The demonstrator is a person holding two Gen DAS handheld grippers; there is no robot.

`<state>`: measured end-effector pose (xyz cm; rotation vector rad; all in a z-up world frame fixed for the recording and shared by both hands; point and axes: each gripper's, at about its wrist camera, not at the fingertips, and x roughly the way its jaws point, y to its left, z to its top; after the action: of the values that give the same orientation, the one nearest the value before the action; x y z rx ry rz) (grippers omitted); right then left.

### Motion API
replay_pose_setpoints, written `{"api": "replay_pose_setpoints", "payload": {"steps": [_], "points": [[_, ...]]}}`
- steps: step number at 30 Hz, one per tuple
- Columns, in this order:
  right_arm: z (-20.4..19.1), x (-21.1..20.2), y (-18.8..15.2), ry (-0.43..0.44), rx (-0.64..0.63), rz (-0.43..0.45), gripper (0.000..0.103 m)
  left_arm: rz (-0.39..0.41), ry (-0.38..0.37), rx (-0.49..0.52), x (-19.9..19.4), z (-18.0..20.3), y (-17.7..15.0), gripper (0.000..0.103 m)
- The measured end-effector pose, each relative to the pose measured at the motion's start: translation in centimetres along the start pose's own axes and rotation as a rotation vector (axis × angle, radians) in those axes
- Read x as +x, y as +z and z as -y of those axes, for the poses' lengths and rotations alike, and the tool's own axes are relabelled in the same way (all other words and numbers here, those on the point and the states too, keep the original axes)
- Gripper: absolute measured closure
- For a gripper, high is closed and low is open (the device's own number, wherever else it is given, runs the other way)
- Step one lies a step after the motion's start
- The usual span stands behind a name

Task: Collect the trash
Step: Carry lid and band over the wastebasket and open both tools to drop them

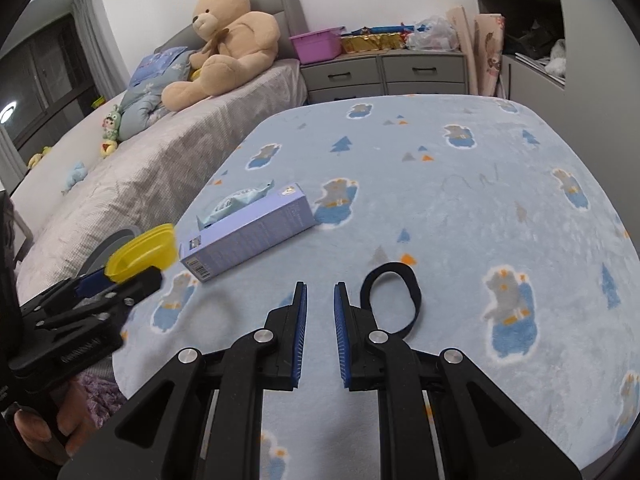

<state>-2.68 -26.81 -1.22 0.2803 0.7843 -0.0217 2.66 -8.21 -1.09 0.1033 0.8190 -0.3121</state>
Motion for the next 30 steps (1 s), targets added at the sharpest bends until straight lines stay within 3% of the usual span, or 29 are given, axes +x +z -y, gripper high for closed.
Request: {"api": "replay_pose_setpoints", "payload": {"steps": [3,5,6,7,12,20,21,22,24,25,30], "points": [[0.9,0.3,-0.5,-0.042,0.022,-0.017,0.084,0.009,0.008,-0.013,-0.6,-1.2,-0.2,0.040],[1.5,0.5,-0.8,-0.079,0.028,-0.017,0.073,0.013,0.010,-0.024,-0.9,-2.0,-0.4,0.040],[1.7,0.6,-1.0,-0.096,0.026,-0.014,0.058,0.015,0.012,-0.028,-1.0,-2.3,-0.5,0.040],[1.9,0.7,-1.2,-0.110,0.023,-0.013,0.051,0.017,0.013,-0.031,-1.1,-2.6,-0.6,0.040],[2.0,2.7,-1.3,-0.146,-0.003,-0.039,0.044,0.023,0.028,-0.045,-1.6,-4.2,-1.1,0.040],[1.5,6.5,-1.1,-0.238,-0.037,-0.092,0.044,0.036,0.070,-0.081,-2.4,-7.5,-1.5,0.040],[1.5,6.9,-1.1,-0.248,-0.042,-0.105,0.048,0.037,0.074,-0.085,-2.4,-7.8,-1.5,0.040],[1.5,7.1,-1.1,-0.257,-0.044,-0.114,0.064,0.038,0.078,-0.090,-2.5,-8.2,-1.6,0.040],[1.4,7.1,-1.1,-0.267,-0.046,-0.110,0.081,0.041,0.087,-0.099,-2.7,-9.1,-1.7,0.040],[1.3,6.9,-1.1,-0.252,-0.041,-0.110,0.095,0.042,0.090,-0.102,-2.7,-9.3,-1.7,0.040],[-0.4,5.7,-0.8,-0.206,-0.041,-0.081,0.097,0.045,0.107,-0.124,-2.9,-11.3,-1.9,0.040]]}}
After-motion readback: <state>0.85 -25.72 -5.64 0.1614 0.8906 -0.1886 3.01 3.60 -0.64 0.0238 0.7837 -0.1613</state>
